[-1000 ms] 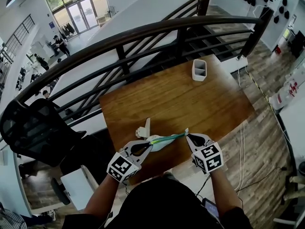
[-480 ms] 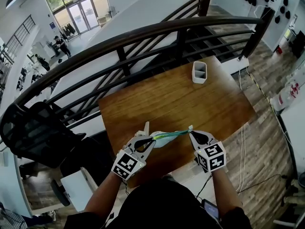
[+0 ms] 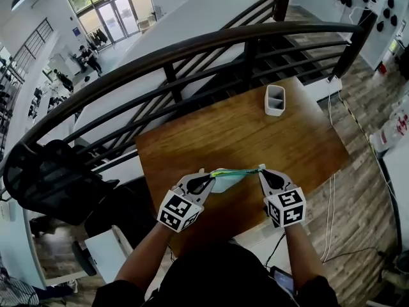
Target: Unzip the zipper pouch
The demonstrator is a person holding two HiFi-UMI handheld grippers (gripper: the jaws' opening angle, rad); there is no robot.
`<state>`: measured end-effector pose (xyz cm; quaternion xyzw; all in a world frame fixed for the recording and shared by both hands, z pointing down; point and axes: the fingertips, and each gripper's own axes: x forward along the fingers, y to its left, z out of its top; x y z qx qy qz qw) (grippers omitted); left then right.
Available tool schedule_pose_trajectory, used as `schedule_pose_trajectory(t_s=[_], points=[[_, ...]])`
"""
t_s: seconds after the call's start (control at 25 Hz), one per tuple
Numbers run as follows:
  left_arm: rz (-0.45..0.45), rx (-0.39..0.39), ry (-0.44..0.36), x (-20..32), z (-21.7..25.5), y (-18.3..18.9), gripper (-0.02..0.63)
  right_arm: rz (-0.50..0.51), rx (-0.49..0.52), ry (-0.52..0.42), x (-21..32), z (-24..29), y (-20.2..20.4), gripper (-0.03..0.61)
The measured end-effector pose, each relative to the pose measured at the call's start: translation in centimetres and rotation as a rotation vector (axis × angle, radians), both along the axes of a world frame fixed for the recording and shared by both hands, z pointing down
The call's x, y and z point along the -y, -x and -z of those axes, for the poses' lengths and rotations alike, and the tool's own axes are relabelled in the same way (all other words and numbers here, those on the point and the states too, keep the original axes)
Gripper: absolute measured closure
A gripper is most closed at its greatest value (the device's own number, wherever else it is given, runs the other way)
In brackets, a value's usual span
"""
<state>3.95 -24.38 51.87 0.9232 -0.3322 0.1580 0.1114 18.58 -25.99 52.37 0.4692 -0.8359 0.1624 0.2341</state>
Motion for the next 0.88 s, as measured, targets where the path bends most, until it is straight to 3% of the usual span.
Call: schedule_pose_trajectory(t_s=[0.28, 0.36, 0.44, 0.72, 0.88], points=[[0.012, 0.004, 0.058, 3.2, -1.2, -0.2, 0.584, -0.029, 0.023, -0.029, 3.4, -0.1, 0.0, 0.543], [0.011, -0.014, 0.081, 3.4, -1.5, -0.1, 0.497, -0.025, 0.028, -0.027, 3.8, -0.2, 0.2, 0.475], [0.031, -0.048, 0.096, 3.6, -1.4, 0.3, 0.449, -0.015, 0.027, -0.015, 3.8, -0.6, 0.4, 0.472], [0.059, -0.134, 0.155, 4.0, -1.4, 1.5, 0.44, -0.011, 0.02, 0.007, 3.1, -1.2, 0.6, 0.472], [0.096, -0.095, 0.127, 4.0, -1.8, 2.1, 0.438, -0.017, 0.015, 0.005, 2.2, -1.2, 0.4, 0.472]])
